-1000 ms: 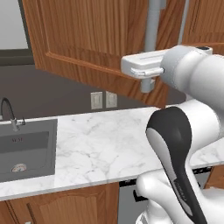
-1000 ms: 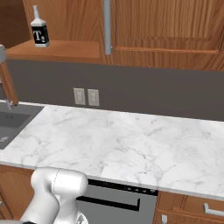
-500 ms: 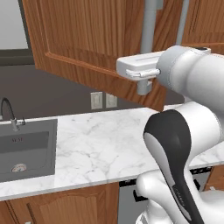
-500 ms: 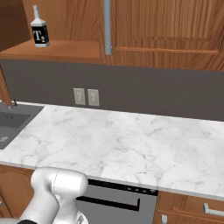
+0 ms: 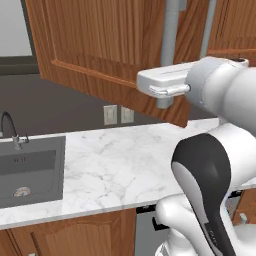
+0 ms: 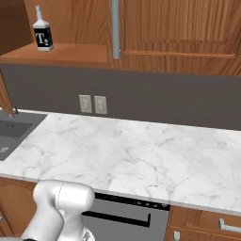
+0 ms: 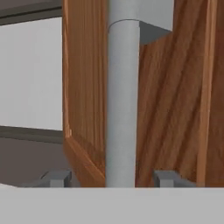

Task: Get the candle and the liquor from the cabinet and move them to the dining counter.

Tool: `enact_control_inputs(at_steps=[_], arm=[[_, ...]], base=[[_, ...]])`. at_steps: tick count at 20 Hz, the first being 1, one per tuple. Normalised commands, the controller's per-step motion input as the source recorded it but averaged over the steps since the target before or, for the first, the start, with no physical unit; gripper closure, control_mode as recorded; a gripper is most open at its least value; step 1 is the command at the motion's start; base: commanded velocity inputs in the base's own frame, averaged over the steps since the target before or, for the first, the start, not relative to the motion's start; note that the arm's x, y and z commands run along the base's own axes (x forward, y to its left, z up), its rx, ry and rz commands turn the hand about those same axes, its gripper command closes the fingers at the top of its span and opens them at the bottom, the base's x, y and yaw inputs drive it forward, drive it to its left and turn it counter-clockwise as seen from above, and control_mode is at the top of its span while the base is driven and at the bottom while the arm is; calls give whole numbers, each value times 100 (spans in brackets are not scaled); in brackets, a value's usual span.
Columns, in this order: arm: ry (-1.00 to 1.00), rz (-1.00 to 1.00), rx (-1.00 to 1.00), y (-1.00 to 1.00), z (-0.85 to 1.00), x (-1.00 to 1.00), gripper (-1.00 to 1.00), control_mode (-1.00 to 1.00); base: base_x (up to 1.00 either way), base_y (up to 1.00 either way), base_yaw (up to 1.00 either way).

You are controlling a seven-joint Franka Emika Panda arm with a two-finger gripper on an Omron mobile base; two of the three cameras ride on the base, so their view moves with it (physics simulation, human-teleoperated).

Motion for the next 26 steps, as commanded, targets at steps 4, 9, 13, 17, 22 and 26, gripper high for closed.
enact_control_inputs(at_steps=[4, 9, 13, 17, 22, 26], arm=[[1, 13, 0, -32, 0, -54, -100, -100], [0, 15, 0, -66, 0, -71, -100, -100], [0, 25, 3, -97, 0, -12, -100, -100], [-4, 35, 9, -90, 0, 21, -100, -100], [-3, 45, 11, -55, 0, 24, -100, -100], [0, 49, 6, -14, -3, 33, -100, -100]], base=[[0, 0, 0], [0, 0, 0], [0, 0, 0], [0, 0, 0], [0, 0, 0], [0, 0, 0]])
